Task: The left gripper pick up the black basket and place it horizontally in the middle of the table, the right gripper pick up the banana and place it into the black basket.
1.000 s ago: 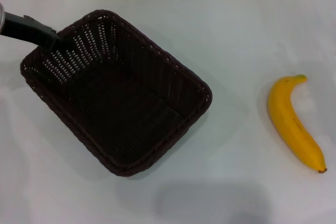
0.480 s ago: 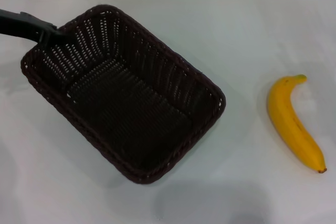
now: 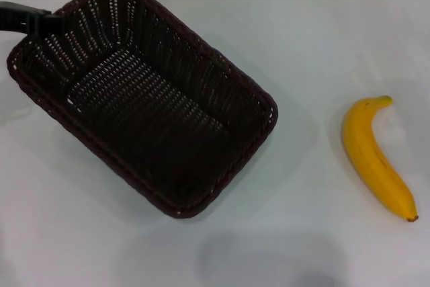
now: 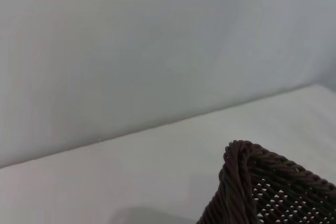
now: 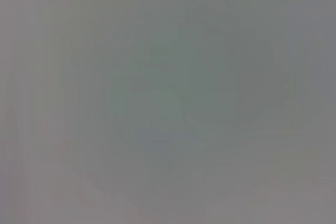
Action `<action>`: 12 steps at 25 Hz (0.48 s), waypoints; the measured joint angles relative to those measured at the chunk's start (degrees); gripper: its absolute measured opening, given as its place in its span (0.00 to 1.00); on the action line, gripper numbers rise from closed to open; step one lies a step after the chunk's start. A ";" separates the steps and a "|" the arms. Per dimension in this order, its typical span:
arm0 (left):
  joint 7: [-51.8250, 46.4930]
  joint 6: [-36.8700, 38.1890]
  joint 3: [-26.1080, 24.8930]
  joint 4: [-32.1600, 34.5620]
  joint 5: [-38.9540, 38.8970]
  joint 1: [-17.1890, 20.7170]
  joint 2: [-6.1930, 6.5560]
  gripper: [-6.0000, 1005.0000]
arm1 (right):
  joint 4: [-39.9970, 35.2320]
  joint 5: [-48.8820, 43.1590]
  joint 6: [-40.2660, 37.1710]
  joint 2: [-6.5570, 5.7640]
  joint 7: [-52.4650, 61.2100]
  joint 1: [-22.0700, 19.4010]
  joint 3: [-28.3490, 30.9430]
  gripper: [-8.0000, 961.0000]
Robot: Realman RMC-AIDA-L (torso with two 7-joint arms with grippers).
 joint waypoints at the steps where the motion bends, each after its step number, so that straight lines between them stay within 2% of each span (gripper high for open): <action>1: -0.53 0.00 0.00 0.01 -1.11 0.36 0.03 0.19 | 0.02 0.00 0.00 -0.03 0.00 0.00 0.00 0.89; 5: -2.82 0.45 0.01 0.02 -5.18 1.72 -0.13 0.19 | 0.08 0.00 -0.04 -0.04 0.00 0.00 0.05 0.89; 11: -7.26 3.25 -0.02 0.03 -9.63 3.50 -1.23 0.19 | 0.13 -0.01 -0.42 -0.15 0.00 0.00 0.30 0.89; 12: -7.43 4.01 -0.72 -0.01 -11.95 4.48 -2.42 0.19 | 0.16 -0.01 -0.45 -0.23 0.00 0.00 0.31 0.89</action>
